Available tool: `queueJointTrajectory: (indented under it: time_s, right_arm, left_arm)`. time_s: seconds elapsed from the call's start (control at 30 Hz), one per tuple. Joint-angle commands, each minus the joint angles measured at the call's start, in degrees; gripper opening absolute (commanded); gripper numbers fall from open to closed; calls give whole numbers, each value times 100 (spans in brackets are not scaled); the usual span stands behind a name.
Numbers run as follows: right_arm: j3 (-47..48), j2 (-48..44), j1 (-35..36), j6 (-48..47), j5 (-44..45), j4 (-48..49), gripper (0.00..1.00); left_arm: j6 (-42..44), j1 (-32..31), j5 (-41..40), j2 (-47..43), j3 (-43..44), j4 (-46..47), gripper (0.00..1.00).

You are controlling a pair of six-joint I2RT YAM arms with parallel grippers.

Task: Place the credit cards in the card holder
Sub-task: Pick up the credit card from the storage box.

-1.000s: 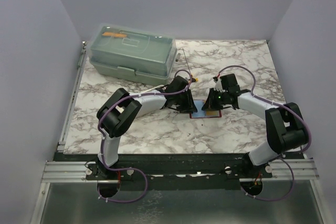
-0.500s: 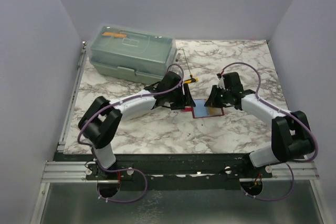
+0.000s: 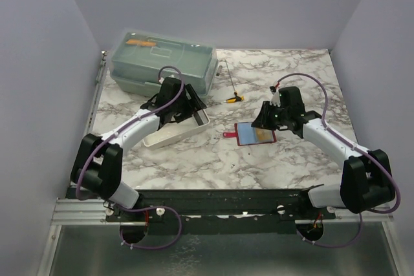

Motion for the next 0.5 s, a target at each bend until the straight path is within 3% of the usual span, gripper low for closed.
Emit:
queueJointTrajectory:
  time_s: [0.0, 0.3, 0.47]
  right_arm:
    - [-78, -91, 4, 10, -15, -151, 22]
    - [-104, -155, 4, -6, 27, -211, 22]
    - [-114, -175, 4, -7, 27, -230, 21]
  left_arm:
    - [-109, 84, 93, 548, 69, -35, 78]
    - [-332, 91, 380, 1085, -116, 971, 74]
    - [-577, 91, 611, 1223, -192, 1412, 64]
